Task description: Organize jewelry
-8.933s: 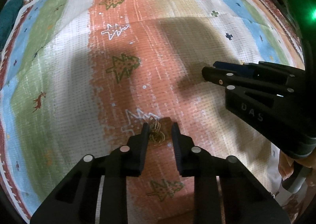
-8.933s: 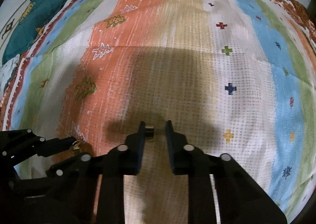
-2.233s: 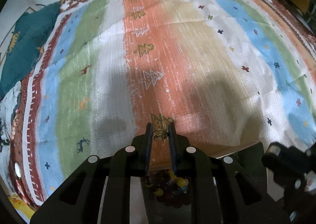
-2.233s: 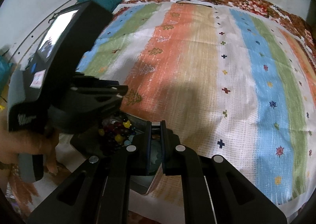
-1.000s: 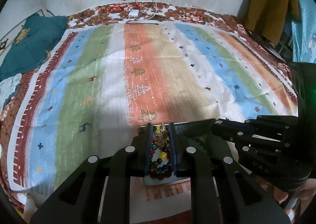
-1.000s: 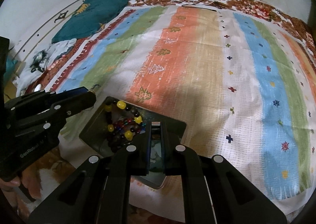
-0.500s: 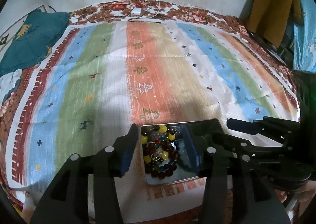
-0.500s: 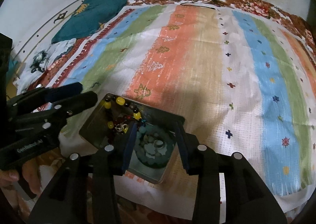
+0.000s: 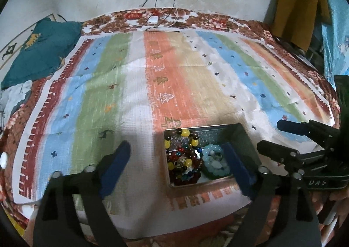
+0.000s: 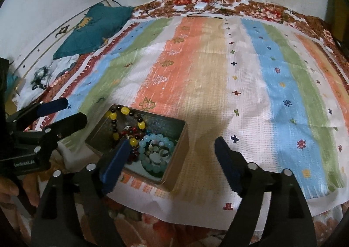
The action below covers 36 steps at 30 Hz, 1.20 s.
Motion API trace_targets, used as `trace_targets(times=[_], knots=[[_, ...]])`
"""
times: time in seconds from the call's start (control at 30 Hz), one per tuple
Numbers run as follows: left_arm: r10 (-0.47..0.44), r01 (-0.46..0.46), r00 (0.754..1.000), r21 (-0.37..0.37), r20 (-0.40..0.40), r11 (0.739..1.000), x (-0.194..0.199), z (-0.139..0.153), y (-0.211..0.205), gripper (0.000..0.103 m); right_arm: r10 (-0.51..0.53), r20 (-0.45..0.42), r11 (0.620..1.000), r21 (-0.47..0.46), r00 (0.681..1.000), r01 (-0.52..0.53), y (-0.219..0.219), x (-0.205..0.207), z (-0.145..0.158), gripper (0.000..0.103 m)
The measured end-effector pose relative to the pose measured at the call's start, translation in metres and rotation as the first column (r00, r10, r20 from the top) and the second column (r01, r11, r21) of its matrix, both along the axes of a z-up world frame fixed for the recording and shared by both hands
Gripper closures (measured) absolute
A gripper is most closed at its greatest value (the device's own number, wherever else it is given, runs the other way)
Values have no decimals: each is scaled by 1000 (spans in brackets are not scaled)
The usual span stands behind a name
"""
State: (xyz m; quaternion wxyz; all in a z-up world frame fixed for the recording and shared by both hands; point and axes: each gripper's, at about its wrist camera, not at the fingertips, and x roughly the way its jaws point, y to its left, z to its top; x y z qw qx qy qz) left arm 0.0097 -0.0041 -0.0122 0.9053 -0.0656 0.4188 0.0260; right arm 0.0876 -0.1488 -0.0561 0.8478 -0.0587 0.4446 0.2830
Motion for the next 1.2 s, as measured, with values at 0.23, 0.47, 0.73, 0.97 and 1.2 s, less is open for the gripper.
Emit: trace_targets(times=[0.23,0.47,0.73,0.97,1.2], knots=[[-18,19,999,7,-43,1000,-3,-6,-4,6,15,39,1000,6,999,-15,-5,-13,6,7],[-19,18,1000,55,24,998,-16,1,-10,6,14,83,1000,21,996,-16,-12,-27,13,6],[-32,24,997,107,72,994,-24,6,-19,6,23,84,998,62,996,-28,-19,-36,16,6],[-42,34,996,111,74,993,-22,6,-21,6,22,94,999,48,995,-27,-17,-38,15,6],[-55,46,996,114,73,992,-24,4,-24,6,22,100,998,49,995,-27,-17,-38,16,6]])
